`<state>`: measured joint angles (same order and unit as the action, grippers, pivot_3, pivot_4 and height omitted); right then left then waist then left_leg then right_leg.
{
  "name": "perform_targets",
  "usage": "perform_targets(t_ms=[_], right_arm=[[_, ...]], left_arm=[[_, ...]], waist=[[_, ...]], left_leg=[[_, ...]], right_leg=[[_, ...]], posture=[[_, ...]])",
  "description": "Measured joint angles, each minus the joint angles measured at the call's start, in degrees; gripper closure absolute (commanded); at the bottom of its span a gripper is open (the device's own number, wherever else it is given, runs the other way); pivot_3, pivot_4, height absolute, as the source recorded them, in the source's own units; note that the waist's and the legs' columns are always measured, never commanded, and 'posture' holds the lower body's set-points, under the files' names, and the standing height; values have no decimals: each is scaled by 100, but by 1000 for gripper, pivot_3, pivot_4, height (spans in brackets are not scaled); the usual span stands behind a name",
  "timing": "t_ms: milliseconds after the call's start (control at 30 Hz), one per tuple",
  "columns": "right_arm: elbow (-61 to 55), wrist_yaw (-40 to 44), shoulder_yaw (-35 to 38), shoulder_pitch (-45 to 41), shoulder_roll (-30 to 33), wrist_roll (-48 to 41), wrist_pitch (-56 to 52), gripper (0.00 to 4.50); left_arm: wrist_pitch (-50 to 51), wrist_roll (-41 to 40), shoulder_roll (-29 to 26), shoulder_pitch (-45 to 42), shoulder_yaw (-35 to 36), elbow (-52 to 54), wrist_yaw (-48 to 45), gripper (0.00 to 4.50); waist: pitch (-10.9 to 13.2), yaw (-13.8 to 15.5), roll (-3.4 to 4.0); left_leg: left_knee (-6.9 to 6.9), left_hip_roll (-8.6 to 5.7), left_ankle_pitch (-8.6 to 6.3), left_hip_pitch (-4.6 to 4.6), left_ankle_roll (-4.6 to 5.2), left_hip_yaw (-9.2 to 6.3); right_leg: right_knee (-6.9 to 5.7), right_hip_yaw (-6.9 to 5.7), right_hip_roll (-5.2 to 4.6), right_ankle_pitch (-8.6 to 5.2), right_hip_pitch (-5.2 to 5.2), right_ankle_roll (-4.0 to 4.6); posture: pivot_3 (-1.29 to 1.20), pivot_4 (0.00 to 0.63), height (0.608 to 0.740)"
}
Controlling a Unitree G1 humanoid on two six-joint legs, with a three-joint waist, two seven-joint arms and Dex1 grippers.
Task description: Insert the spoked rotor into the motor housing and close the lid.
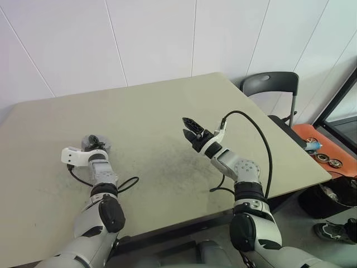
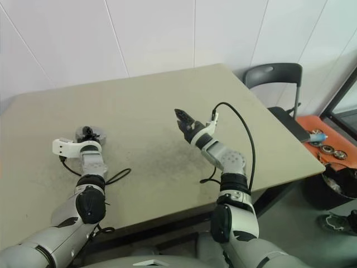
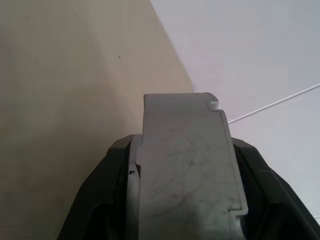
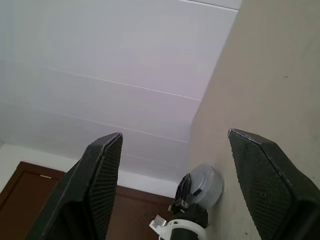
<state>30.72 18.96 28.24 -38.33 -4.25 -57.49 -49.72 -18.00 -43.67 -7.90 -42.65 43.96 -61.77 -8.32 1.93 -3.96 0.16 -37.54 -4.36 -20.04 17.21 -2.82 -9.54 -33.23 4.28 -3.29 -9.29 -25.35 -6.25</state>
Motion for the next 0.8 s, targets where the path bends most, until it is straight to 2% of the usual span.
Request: perform_targets(t_ms=[233,267,433,800], right_arm=[[0,41,-47,0,1,5,0,976],[0,51,-58,0,1,24,2,941],[7,64,-97,0,16,64,6,941],[11,120,-105,0,27,108,7,941]], left_arm=[[-159,266,-12,0,-48,-3,310,2200],[-176,320,-16,0,-51,-4,352,1608],[-412,488,-103,66,-46,-77,680,41],[-825,972,-206,169,-186,-131,1573,41]], waist=[[-1,-12,-1],[-1,-13,-1],[-1,10,-1],[-2,8,-2]], left_leg=[[-23,1,0,0,1,4],[-28,2,0,0,1,4],[-47,2,0,2,0,0],[-51,2,0,-33,0,1]], right_leg=[[-7,1,5,11,3,1],[-10,1,7,12,5,2],[-12,-1,9,25,13,-2],[-7,0,11,29,50,-7]], posture=[[0,0,740],[0,0,740],[0,0,740],[0,0,740]])
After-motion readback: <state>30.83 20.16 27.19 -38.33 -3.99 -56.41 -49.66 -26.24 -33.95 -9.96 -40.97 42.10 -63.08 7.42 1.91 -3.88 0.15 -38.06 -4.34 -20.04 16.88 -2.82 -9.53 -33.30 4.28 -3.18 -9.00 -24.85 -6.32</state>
